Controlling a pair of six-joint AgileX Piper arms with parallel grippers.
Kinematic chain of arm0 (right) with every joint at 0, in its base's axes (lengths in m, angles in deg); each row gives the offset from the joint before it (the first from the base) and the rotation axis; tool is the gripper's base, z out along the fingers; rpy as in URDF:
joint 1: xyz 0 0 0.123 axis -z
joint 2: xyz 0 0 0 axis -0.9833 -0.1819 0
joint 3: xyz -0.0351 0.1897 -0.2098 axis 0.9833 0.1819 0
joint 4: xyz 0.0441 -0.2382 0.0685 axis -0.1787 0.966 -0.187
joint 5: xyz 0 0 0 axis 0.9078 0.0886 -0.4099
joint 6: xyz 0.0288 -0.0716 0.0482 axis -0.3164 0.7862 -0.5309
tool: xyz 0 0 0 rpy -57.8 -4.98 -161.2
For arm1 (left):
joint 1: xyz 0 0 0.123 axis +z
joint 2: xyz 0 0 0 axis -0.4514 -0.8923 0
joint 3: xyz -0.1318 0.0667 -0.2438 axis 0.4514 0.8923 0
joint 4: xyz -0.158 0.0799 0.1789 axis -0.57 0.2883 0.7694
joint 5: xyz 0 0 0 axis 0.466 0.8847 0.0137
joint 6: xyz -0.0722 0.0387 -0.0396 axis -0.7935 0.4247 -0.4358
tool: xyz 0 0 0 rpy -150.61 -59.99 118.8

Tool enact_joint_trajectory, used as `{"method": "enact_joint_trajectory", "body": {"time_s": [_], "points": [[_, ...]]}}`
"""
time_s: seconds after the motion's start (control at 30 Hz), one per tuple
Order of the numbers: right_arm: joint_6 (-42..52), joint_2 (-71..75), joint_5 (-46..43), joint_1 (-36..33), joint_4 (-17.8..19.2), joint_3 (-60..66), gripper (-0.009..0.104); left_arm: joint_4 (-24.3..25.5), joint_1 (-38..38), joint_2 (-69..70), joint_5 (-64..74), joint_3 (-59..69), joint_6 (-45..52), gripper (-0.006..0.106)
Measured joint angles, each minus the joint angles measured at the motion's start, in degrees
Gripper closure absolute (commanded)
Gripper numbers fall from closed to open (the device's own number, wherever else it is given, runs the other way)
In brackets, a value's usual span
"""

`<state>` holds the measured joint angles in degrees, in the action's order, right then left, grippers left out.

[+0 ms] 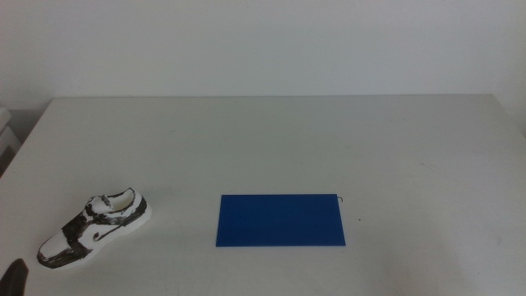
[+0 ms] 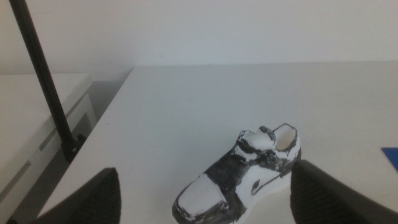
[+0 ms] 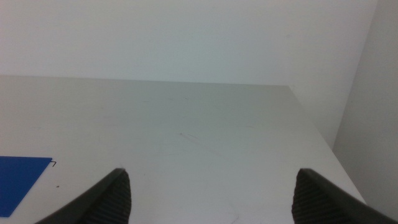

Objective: Use one arm to grab the shoe from the table and place it on the mat.

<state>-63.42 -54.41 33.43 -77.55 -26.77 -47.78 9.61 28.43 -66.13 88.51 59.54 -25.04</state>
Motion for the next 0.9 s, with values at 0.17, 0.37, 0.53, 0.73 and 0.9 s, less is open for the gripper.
{"method": "enact_joint_trajectory", "body": {"time_s": [0.17, 0.37, 0.53, 0.73, 0.9], "points": [[0.0, 0.0, 0.0, 0.0, 0.0, 0.0, 0.029, 0.0, 0.0, -7.49, 0.19, -6.21, 0.0, 0.007], [0.0, 0.0, 0.0, 0.0, 0.0, 0.0, 0.029, 0.0, 0.0, -20.12, 0.04, -17.06, 0.0, 0.007], [0.0, 0.0, 0.0, 0.0, 0.0, 0.0, 0.029, 0.0, 0.0, -28.6, 0.48, -26.92, 0.0, 0.007], [0.0, 0.0, 0.0, 0.0, 0.0, 0.0, 0.029, -0.2, 0.0, -35.12, 6.09, -37.37, 0.0, 0.007], [0.0, 0.0, 0.0, 0.0, 0.0, 0.0, 0.029, -1.05, 0.0, -38.46, 13.2, -43.62, 0.05, 0.007]]}}
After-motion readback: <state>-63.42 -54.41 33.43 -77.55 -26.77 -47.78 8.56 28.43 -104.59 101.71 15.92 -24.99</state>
